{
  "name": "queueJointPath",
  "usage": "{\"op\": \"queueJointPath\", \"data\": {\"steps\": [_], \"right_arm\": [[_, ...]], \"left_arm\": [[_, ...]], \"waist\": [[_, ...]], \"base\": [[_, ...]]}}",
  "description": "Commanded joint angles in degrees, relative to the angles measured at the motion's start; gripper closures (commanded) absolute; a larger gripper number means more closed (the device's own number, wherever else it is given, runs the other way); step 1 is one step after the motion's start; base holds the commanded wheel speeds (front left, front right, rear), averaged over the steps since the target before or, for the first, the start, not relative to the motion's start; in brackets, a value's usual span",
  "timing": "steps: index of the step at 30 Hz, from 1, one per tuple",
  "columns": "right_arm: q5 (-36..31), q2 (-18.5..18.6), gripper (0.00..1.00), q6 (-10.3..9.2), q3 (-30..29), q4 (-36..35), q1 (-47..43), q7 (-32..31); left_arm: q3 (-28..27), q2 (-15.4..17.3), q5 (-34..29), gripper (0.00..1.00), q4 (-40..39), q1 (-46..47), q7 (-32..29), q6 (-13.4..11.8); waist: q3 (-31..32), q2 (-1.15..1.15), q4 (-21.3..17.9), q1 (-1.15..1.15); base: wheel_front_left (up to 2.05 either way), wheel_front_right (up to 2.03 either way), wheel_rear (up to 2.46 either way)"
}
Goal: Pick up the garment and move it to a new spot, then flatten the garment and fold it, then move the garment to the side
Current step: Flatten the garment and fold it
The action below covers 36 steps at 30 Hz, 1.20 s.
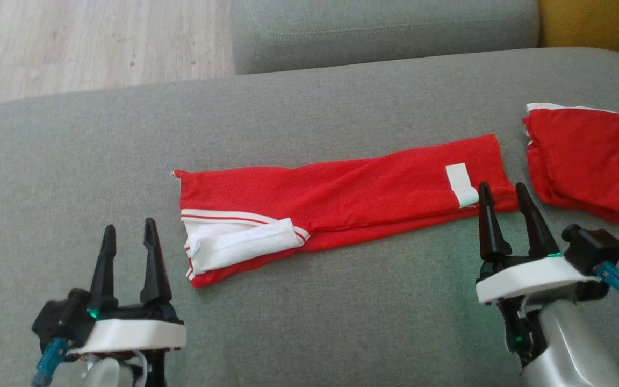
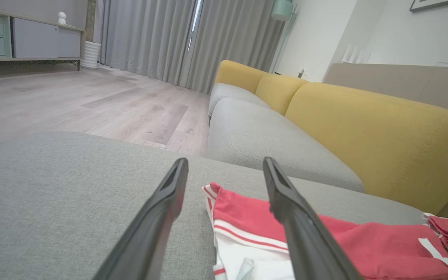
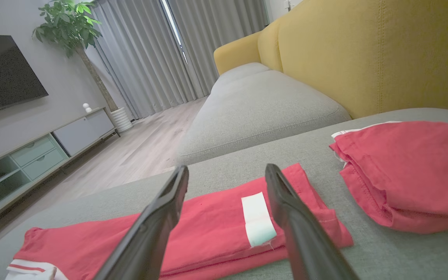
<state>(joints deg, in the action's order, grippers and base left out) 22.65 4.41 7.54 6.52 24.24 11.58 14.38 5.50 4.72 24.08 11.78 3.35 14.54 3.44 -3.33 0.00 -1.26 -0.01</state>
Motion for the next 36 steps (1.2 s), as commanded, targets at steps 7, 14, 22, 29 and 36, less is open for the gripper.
{"op": "queueJointPath", "data": {"steps": [7, 14, 22, 29, 36], "right_arm": [[-4.0, 0.1, 0.0, -0.05, -3.8, 2.2, 6.2, -0.9], [-7.4, -0.5, 0.0, -0.05, -15.6, 11.5, 12.3, -4.4], [-11.5, -0.9, 0.0, -0.05, -22.1, 21.4, 17.0, -6.5], [-13.0, -1.3, 0.0, -0.05, -23.5, 27.7, 18.8, -6.2], [-12.0, -1.4, 1.0, -0.05, -21.1, 29.5, 20.4, -3.4]], "left_arm": [[-3.1, -1.3, -3.4, 0.0, -0.4, 4.4, 0.5, 2.5], [-1.6, -1.7, -4.2, 0.0, 0.7, 6.6, 0.5, 3.5], [-0.3, -1.8, -3.8, 0.0, 1.4, 9.5, 0.5, 3.9], [0.0, -1.8, -3.8, 0.0, 1.9, 10.1, 0.5, 4.0], [-0.2, -1.8, -3.9, 0.0, 2.1, 9.7, 0.5, 4.0]], "waist": [[-3.1, 0.0, 1.9, 0.01], [-7.4, 0.0, 4.3, 0.01], [-10.7, 0.0, 6.4, 0.01], [-10.7, 0.0, 6.4, 0.01], [-9.1, 0.0, 5.1, 0.01]], "base": [[0.0, 0.0, 0.0], [0.0, 0.0, 0.0], [0.0, 0.0, 0.0], [0.0, 0.0, 0.0], [0.0, 0.0, 0.0]]}}
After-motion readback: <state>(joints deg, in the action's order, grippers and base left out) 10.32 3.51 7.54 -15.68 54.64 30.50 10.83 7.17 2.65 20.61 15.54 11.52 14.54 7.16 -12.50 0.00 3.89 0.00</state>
